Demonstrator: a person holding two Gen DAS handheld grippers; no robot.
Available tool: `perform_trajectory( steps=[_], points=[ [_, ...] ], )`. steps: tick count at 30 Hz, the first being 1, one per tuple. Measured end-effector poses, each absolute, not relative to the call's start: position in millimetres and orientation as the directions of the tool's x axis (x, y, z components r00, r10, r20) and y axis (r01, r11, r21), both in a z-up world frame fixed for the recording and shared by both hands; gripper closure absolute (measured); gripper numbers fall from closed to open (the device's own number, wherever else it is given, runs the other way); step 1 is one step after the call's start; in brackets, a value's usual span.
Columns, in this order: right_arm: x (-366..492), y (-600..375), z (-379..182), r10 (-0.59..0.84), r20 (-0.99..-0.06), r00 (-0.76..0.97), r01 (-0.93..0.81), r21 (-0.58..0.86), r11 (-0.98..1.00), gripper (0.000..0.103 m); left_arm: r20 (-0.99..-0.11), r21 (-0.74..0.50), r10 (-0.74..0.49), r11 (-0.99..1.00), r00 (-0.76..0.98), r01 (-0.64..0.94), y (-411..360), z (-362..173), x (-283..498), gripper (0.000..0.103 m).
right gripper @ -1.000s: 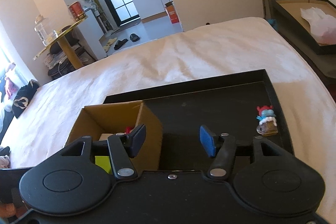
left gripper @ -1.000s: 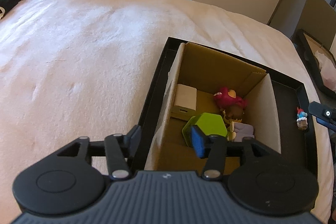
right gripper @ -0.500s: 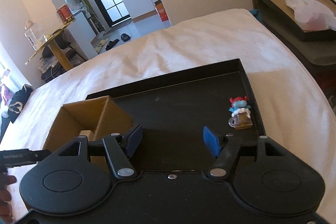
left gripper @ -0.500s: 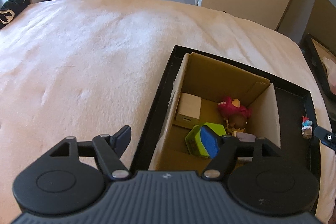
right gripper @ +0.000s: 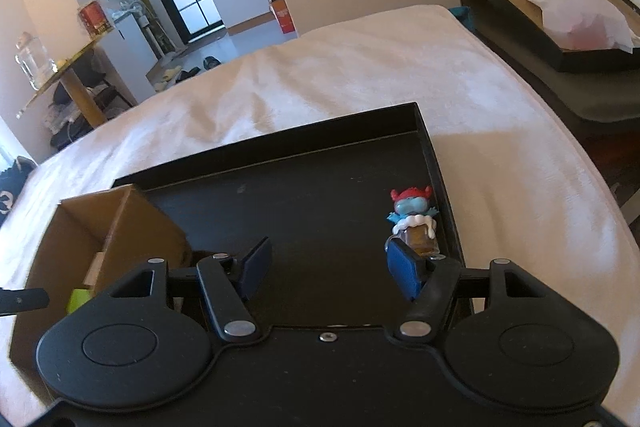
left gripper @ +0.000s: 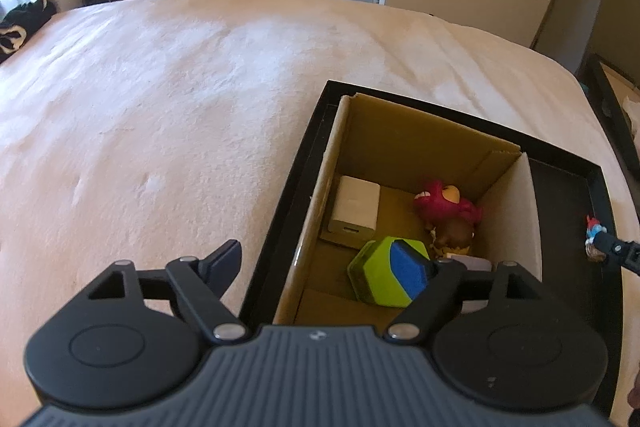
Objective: Organize rigid objects
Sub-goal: 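Lower the right gripper to the blue-red mug figurine and close it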
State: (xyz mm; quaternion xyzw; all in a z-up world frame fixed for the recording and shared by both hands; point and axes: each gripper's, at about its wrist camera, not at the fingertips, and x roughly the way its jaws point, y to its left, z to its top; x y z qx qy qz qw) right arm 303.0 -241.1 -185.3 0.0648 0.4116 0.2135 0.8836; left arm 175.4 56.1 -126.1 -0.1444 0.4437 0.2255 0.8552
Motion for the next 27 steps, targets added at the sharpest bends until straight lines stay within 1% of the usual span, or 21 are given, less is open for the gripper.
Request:
perform_trajectory(
  steps=[2,4,6,10,11,12,13,14,15,17,19,27],
  points=[
    [310,-238,-190,0.404,-0.712,0.574,-0.322,0.257,0.911,0.049,-0.826,-0.05,0.255,0.854,0.502,-0.517,55,-127,177,0.023],
    [314,-235,-193,0.369,-0.715,0.594,-0.315,0.215,0.924,0.05,-0.829,-0.046,0.255,0.856,0.498,-0.514,53,-129,179,0.023],
    [319,-233,-197,0.353,-0.721,0.596,-0.317,0.192,0.929,0.053,-0.831,-0.044,0.255,0.856,0.495,-0.515,53,-129,181,0.023],
    [325,-229,-206,0.328,-0.743,0.583,-0.325,0.156,0.933,0.069,-0.83,-0.037,0.256,0.861,0.496,-0.507,50,-129,182,0.023],
    [328,-229,-209,0.331,-0.756,0.565,-0.323,0.167,0.932,0.073,-0.83,-0.036,0.257,0.861,0.495,-0.507,50,-129,181,0.023],
    [329,-231,-212,0.341,-0.763,0.549,-0.312,0.191,0.931,0.075,-0.831,-0.038,0.256,0.86,0.494,-0.509,50,-130,181,0.023],
    [329,-232,-215,0.346,-0.769,0.538,-0.307,0.204,0.93,0.083,-0.832,-0.04,0.255,0.859,0.493,-0.511,50,-130,181,0.023],
    [330,-232,-218,0.338,-0.781,0.525,-0.3,0.202,0.932,0.087,-0.832,-0.041,0.255,0.857,0.492,-0.513,51,-131,180,0.023],
    [327,-233,-218,0.336,-0.78,0.528,-0.298,0.201,0.933,0.089,-0.833,-0.042,0.256,0.856,0.491,-0.516,52,-131,180,0.023],
    [323,-235,-217,0.346,-0.78,0.521,-0.306,0.207,0.929,0.099,-0.832,-0.049,0.254,0.852,0.493,-0.521,53,-131,178,0.023],
    [318,-238,-217,0.357,-0.783,0.509,-0.308,0.221,0.925,0.1,-0.831,-0.056,0.251,0.85,0.496,-0.524,55,-131,177,0.023],
    [290,-248,-211,0.404,-0.77,0.495,-0.315,0.274,0.909,0.1,-0.827,-0.081,0.231,0.852,0.512,-0.516,58,-129,171,0.023]
  ],
)
